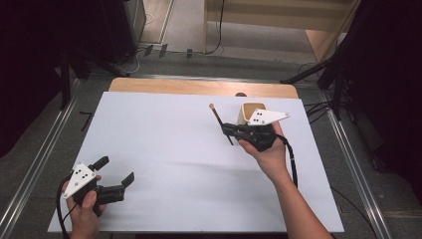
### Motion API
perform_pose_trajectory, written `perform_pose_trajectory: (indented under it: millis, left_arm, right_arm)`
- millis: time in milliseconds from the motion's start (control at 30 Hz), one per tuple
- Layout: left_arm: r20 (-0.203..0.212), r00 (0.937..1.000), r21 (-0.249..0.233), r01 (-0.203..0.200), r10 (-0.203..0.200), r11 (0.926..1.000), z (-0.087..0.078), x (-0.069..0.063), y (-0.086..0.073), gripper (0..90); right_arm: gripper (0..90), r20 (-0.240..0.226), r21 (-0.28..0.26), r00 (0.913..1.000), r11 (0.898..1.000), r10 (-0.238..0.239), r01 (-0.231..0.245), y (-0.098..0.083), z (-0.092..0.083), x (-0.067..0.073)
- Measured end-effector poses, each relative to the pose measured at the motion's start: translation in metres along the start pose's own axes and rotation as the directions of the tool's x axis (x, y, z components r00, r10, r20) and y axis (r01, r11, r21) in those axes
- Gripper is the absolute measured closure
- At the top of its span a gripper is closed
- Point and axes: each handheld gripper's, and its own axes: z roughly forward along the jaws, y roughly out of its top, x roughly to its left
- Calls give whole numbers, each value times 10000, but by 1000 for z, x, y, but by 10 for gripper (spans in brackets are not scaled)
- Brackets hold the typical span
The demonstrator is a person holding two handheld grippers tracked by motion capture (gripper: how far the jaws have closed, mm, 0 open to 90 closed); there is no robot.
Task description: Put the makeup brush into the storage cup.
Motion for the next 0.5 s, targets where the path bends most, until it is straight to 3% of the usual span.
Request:
perform_pose_trajectory:
  millis: [300, 500]
  left_arm:
    - [-5, 10000, -3, 0, 0, 10000, 0, 0, 0, 0]
    - [-8, 10000, 3, -16, 16, 10000, 0, 0, 0, 0]
  right_arm:
    - [847, 505, -885, 9983, 9958, 288, -242, 1, -12, -7]
    - [847, 962, -1703, 9940, 9848, 523, -354, 4, -20, -10]
